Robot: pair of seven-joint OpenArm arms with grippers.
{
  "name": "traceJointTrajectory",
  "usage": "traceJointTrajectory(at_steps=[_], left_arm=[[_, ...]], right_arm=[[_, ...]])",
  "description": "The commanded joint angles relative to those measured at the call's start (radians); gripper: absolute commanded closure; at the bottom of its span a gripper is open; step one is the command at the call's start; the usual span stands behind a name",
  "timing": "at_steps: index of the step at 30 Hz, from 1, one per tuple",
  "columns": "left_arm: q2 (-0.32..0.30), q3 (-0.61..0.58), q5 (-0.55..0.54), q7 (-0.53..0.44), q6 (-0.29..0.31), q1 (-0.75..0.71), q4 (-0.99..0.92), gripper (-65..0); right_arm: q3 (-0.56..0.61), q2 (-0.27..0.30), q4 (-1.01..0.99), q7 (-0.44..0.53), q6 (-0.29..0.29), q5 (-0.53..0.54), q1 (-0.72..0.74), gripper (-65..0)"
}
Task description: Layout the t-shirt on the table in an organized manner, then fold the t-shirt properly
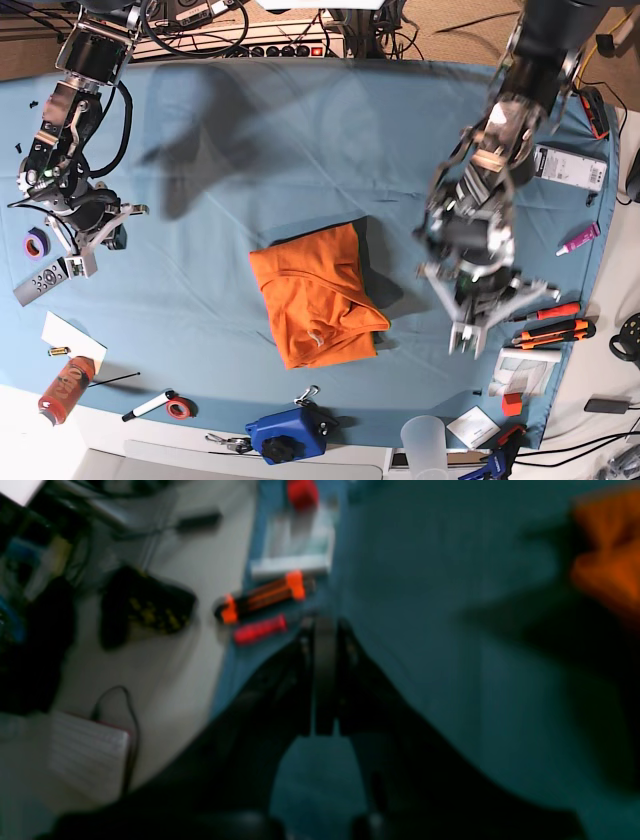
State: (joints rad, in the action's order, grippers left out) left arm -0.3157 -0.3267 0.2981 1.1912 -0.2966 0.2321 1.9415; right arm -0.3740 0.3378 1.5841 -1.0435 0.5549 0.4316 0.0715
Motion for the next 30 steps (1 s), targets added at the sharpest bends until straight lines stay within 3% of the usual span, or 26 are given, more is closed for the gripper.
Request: traceJointTrajectory(at_steps=[1, 7, 14, 19, 24, 30], left_arm=[[-0.023, 0.019, 0.008, -0.029, 0.008, -0.011, 0.04, 0.0], [-0.103, 0.116, -0.065, -0.059, 0.018, -0.213, 0.186, 0.0], [-0.103, 0.278, -0.238, -0.142, 0.122, -0.431, 0.277, 0.0], [-0.102, 0.4, -0.339, -0.167, 0.182, -0.532, 0.278, 0.0], [-0.094, 0.507, -0.411, -0.168, 0.187, -0.63, 0.278, 0.0], [-0.095, 0.527, -0.389, -0.137, 0.182, -0.756, 0.279, 0.0]], right_arm=[[-0.005, 0.019, 0.018, 0.019, 0.014, 0.038, 0.017, 0.0], [-0.005, 0.019, 0.018, -0.057, 0.093, 0.209, 0.017, 0.0], [-0.005, 0.019, 0.02, -0.126, 0.132, 0.34, 0.017, 0.0], [-0.005, 0.02, 0.087, -0.241, 0.143, 0.461, 0.012, 0.0], [-0.007, 0.019, 0.255, -0.266, 0.143, 0.472, -0.073, 0.0], [-0.007, 0.019, 0.401, -0.27, 0.143, 0.457, -0.247, 0.0]])
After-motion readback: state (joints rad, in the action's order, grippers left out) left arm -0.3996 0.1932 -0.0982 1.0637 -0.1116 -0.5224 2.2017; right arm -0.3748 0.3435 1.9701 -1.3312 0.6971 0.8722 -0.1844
